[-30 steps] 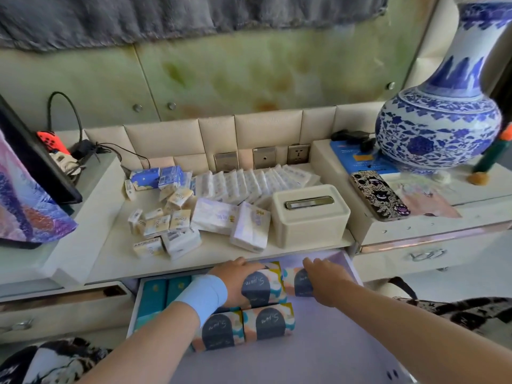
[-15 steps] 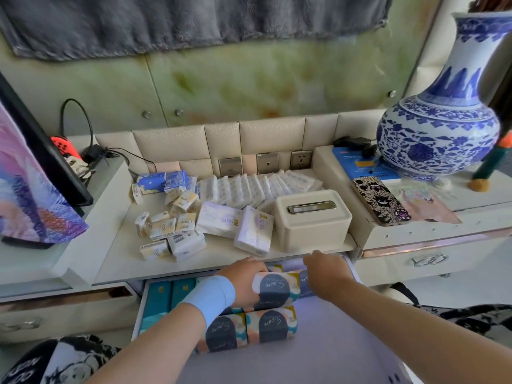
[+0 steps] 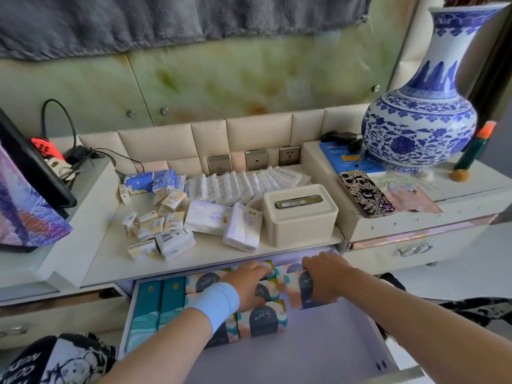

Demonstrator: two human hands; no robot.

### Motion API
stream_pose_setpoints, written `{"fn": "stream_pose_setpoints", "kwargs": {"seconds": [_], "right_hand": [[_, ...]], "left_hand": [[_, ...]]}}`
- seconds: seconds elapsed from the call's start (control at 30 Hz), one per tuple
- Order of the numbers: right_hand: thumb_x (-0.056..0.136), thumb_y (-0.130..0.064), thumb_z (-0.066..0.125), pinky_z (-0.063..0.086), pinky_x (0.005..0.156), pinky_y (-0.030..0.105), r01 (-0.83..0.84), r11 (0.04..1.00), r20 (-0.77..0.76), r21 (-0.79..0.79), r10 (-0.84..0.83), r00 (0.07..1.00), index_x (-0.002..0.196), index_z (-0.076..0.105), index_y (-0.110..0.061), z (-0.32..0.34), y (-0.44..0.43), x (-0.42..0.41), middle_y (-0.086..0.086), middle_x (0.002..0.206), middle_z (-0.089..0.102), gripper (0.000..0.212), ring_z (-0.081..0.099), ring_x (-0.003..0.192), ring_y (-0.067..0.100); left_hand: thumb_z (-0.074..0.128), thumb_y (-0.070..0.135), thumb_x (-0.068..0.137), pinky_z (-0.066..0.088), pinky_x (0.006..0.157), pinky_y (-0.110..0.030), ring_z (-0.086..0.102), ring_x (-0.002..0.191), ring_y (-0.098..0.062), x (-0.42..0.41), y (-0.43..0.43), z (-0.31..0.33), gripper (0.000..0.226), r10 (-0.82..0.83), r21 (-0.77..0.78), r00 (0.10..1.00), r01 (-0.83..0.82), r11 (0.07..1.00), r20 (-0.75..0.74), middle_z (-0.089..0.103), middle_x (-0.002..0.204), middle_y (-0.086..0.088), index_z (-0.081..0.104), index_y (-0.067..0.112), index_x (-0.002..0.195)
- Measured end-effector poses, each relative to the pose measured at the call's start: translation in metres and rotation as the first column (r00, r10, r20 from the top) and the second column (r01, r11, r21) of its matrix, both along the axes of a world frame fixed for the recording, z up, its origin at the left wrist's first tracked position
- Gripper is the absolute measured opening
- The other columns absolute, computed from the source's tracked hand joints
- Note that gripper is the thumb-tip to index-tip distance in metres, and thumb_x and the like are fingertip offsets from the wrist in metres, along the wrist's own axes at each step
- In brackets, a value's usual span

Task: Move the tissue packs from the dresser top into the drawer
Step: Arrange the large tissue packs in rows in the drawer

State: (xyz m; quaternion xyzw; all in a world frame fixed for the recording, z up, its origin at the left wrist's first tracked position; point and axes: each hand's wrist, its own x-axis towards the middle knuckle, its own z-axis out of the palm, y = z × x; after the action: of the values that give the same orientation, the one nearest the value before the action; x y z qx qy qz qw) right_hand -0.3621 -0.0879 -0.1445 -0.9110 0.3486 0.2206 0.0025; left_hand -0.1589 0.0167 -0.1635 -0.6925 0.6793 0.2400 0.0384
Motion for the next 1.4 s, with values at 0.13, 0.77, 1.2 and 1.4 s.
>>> {"fn": "stream_pose_setpoints", "kwargs": {"seconds": [0.13, 0.77, 1.2, 1.4], "right_hand": [[0.08, -0.042, 0.068, 0.044, 0.087, 0.032, 0.059, 0.998, -0.042, 0.029, -0.058, 0.997, 0.133, 0.045, -0.015, -0.013, -0.003, -0.007, 0.008, 0.129, 0.053, 0.064, 0.052, 0.118, 0.027], [0.088, -0.036, 0.07, 0.045, 0.085, 0.036, -0.144, 0.952, 0.035, -0.272, 0.16, 0.987, 0.147, 0.022, -0.01, -0.076, 0.0, 0.016, 0.016, 0.14, 0.039, 0.081, 0.049, 0.119, 0.031], [0.094, -0.04, 0.049, 0.051, 0.091, 0.039, -0.101, 0.991, 0.211, 0.082, 0.082, 0.974, 0.132, 0.052, -0.027, 0.022, 0.039, 0.119, 0.003, 0.131, 0.057, 0.04, 0.058, 0.115, 0.025], [0.087, -0.054, 0.061, 0.03, 0.112, 0.052, -0.274, 0.953, 0.115, 0.131, 0.26, 0.959, 0.153, 0.023, -0.03, -0.016, 0.079, 0.133, 0.011, 0.158, 0.023, 0.08, 0.027, 0.143, 0.034]], "left_hand": [[0.066, 0.046, 0.085, 0.034, 0.113, -0.045, 0.016, 0.147, -0.027, 0.005, 0.005, -0.018, 0.08, -0.106, 0.148, 0.977, 0.079, 0.986, 0.187, 0.012, 0.161, 0.003, 0.024, 0.037, 0.152], [0.068, 0.041, 0.085, 0.039, 0.105, -0.043, 0.023, 0.14, -0.028, 0.01, 0.001, -0.037, 0.083, -0.132, 0.091, 0.963, 0.113, 0.989, 0.234, 0.014, 0.156, 0.0, 0.02, 0.032, 0.152], [0.06, 0.033, 0.091, 0.042, 0.103, -0.036, 0.047, 0.127, -0.022, 0.078, 0.026, 0.043, 0.053, 0.216, -0.07, 0.975, -0.213, 0.975, 0.045, 0.045, 0.141, 0.001, 0.045, 0.028, 0.142], [0.073, 0.037, 0.082, 0.045, 0.1, -0.041, 0.046, 0.127, -0.032, 0.099, 0.07, 0.025, 0.07, 0.152, 0.224, 0.955, -0.211, 0.951, 0.254, 0.04, 0.141, -0.008, 0.041, 0.027, 0.144]]}}
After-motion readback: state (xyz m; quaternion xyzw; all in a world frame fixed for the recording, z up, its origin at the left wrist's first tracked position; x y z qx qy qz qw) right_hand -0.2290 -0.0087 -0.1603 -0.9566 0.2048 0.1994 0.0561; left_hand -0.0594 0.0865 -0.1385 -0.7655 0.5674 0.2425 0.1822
